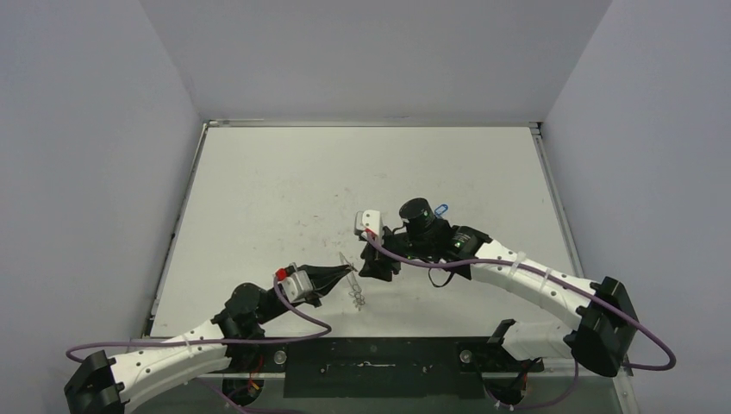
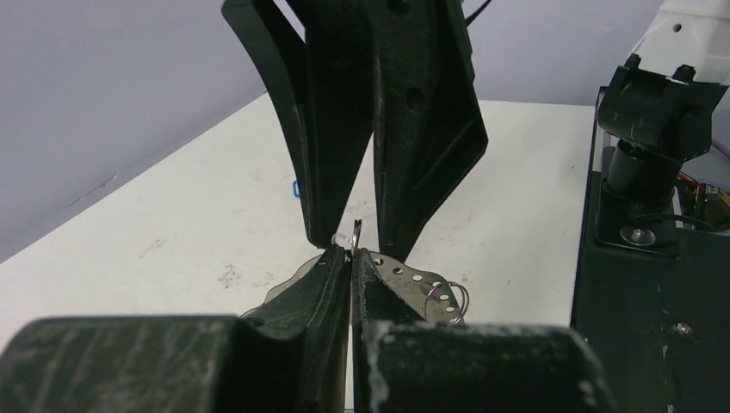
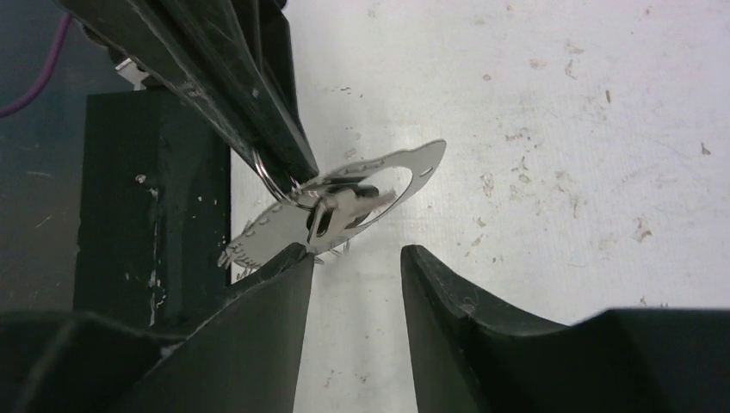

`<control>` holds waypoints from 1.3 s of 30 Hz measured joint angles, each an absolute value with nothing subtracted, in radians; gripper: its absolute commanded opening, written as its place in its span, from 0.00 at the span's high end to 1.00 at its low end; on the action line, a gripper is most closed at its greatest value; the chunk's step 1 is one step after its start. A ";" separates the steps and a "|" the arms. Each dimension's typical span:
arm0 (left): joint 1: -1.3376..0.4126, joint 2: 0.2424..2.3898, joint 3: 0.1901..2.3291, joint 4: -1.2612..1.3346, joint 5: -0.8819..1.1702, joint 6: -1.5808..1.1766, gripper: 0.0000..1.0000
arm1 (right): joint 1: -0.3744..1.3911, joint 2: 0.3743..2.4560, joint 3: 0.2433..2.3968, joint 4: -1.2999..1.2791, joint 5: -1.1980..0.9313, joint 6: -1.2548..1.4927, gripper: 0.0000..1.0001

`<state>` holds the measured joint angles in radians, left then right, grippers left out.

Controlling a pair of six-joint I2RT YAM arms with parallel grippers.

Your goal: Put the keys on the keyring

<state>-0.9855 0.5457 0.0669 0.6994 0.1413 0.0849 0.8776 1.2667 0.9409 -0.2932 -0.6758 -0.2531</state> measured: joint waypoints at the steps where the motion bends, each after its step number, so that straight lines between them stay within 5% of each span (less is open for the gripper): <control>1: -0.986 0.535 0.067 0.699 0.139 0.085 1.00 | 0.877 1.257 0.929 -0.282 -0.661 -0.251 0.40; 4: -0.986 0.485 0.067 0.675 0.132 0.086 1.00 | 0.869 1.200 0.868 -0.244 -0.617 -0.229 0.21; 7: -0.986 0.384 0.067 0.591 0.115 0.093 1.00 | 0.857 1.121 0.801 -0.188 -0.575 -0.195 0.12; 14: -0.986 0.106 0.192 0.157 0.020 0.155 1.00 | 0.828 1.046 0.731 -0.050 -0.489 -0.104 0.00; 21: -0.987 0.065 0.372 -0.200 -0.133 0.148 1.00 | 0.807 1.015 0.620 0.080 -0.386 0.015 0.00; 28: -0.987 0.262 0.379 -0.300 -0.207 0.136 1.00 | 0.800 0.949 0.487 0.198 -0.310 0.122 0.00; 39: -0.987 0.913 0.350 0.151 -0.115 0.179 1.00 | 0.785 0.747 0.350 0.231 -0.132 0.215 0.00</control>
<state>-0.9867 0.9134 0.3496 0.1509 -0.1154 0.1787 0.7849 0.7471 0.3496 0.2306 -0.1318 0.2153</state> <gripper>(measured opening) 0.013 0.999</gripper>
